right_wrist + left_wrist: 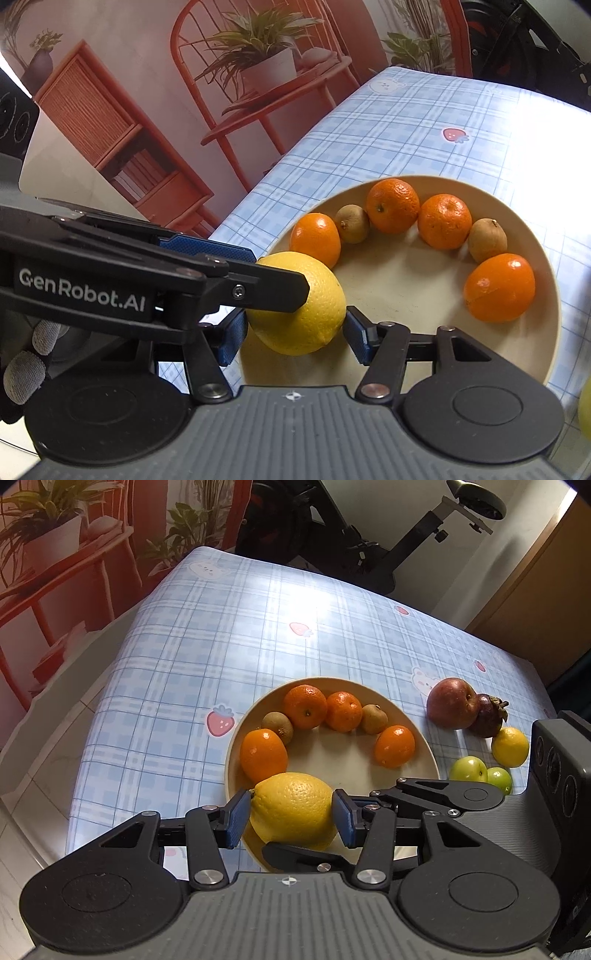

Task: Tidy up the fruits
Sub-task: 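Carry both lemons onto the cream plate and open both grippers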

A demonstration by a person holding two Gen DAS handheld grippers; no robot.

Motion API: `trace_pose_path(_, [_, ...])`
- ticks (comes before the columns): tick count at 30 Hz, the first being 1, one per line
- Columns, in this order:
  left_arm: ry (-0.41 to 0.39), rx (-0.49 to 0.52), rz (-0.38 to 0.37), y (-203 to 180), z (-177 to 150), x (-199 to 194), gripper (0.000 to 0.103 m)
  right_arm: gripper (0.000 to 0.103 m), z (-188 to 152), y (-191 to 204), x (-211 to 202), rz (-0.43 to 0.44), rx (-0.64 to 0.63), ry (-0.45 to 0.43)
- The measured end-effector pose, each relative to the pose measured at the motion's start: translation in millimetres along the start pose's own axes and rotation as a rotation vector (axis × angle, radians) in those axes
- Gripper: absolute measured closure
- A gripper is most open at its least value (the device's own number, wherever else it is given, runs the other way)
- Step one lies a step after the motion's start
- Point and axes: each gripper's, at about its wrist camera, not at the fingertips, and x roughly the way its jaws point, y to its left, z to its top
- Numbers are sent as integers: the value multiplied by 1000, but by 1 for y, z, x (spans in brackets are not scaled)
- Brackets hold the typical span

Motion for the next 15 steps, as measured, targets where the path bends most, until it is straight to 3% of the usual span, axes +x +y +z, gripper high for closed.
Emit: trace_pose_path(15, [-29,29,25,-1,-6,-4,51,43,-10,-2,-24,-3,-42,-42])
